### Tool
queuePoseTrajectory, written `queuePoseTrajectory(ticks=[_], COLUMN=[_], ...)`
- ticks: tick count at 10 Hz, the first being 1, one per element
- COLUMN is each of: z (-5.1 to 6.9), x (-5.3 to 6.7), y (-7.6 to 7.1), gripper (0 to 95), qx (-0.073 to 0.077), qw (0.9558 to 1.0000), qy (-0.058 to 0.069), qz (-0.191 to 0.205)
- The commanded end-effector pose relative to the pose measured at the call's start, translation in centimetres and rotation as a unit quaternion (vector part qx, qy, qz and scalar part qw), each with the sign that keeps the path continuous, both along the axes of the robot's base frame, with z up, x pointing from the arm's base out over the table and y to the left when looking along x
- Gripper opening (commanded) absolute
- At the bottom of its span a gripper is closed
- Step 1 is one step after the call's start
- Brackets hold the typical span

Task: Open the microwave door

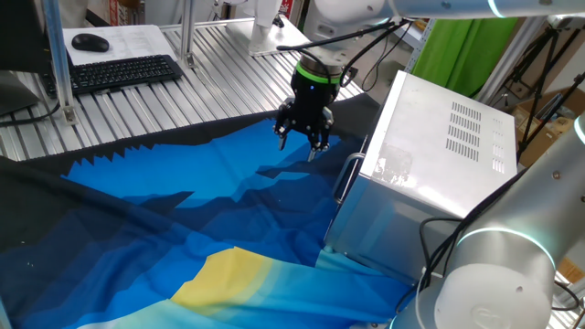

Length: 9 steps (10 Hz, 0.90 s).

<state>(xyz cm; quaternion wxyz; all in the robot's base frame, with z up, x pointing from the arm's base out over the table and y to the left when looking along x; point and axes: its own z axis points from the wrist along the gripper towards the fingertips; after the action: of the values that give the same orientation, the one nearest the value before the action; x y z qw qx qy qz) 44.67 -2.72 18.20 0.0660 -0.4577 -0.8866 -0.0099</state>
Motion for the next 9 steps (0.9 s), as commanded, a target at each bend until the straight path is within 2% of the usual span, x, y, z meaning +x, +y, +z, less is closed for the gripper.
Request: queuePoseTrajectory(ticks=[1, 3, 4, 5, 6, 7, 8, 9], z=[0.08, 0.14, 0.13, 0.09, 0.06, 0.04, 0.03, 0.03], x=[-0.05, -0.11, -0.16, -0.29, -0.36, -0.44, -0.46, -0.47], y=[0.01, 0.00, -0.01, -0.02, -0.03, -0.04, -0.05, -0.05], gripper=[57.0, 57.0, 38.0, 38.0, 19.0, 19.0, 0.0, 0.0], qx=[0.008, 0.014, 0.018, 0.017, 0.014, 0.009, 0.009, 0.009], qw=[0.9981, 0.9939, 0.9934, 0.9934, 0.9935, 0.9936, 0.9933, 0.9934], qy=[-0.006, -0.010, -0.011, -0.011, -0.011, -0.010, -0.010, -0.010], qz=[0.061, 0.109, 0.112, 0.113, 0.112, 0.112, 0.115, 0.114])
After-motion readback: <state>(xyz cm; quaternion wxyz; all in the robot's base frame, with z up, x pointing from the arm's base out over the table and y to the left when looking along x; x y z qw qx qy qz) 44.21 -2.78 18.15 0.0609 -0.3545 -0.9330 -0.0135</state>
